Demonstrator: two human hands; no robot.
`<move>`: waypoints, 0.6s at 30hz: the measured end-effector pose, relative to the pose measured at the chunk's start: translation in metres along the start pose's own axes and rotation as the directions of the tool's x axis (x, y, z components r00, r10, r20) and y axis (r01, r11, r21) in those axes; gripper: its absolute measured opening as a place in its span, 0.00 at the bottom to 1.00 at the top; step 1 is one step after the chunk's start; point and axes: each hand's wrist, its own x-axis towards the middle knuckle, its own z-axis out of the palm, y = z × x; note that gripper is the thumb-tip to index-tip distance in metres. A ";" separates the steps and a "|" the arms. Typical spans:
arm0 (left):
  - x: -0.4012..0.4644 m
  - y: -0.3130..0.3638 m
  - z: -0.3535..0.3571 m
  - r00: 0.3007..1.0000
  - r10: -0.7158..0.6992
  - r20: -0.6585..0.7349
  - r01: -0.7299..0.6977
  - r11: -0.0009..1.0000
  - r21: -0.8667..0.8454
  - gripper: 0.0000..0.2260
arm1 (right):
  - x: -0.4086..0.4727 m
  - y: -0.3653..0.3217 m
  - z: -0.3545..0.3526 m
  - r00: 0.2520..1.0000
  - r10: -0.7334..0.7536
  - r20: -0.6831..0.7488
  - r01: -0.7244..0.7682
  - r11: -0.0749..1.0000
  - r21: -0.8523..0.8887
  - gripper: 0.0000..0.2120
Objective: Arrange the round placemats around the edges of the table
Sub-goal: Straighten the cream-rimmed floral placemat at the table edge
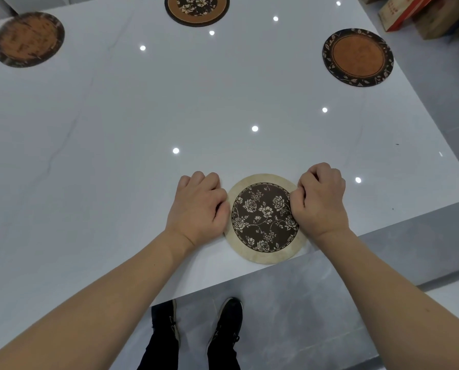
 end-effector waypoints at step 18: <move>0.000 0.002 -0.002 1.000 0.009 -0.002 -0.009 1.000 0.005 0.12 | -0.001 -0.001 -0.001 0.999 0.036 -0.025 -0.035 0.999 0.017 0.06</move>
